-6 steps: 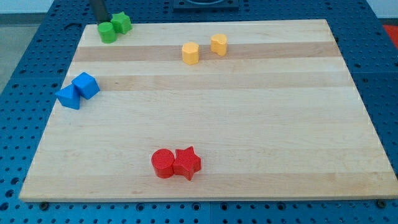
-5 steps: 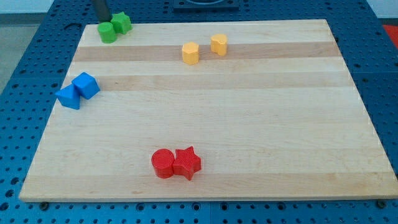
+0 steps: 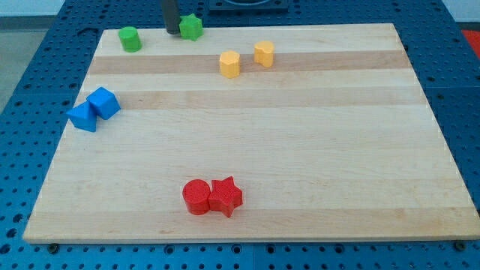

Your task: Slide the green star to the top center of the board

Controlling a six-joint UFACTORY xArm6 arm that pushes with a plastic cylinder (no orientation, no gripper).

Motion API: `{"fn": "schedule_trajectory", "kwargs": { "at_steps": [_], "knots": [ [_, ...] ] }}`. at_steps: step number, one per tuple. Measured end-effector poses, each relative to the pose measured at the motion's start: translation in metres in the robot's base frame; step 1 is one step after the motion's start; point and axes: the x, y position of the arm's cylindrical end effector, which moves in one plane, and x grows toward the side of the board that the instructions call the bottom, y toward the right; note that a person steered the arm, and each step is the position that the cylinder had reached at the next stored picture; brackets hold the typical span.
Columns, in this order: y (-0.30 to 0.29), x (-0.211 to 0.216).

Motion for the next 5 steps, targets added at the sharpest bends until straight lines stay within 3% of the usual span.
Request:
{"fn": "schedule_trajectory", "kwargs": {
  "at_steps": [2,5],
  "knots": [
    [0.071,0.000],
    [0.130,0.001]
  ]
}}
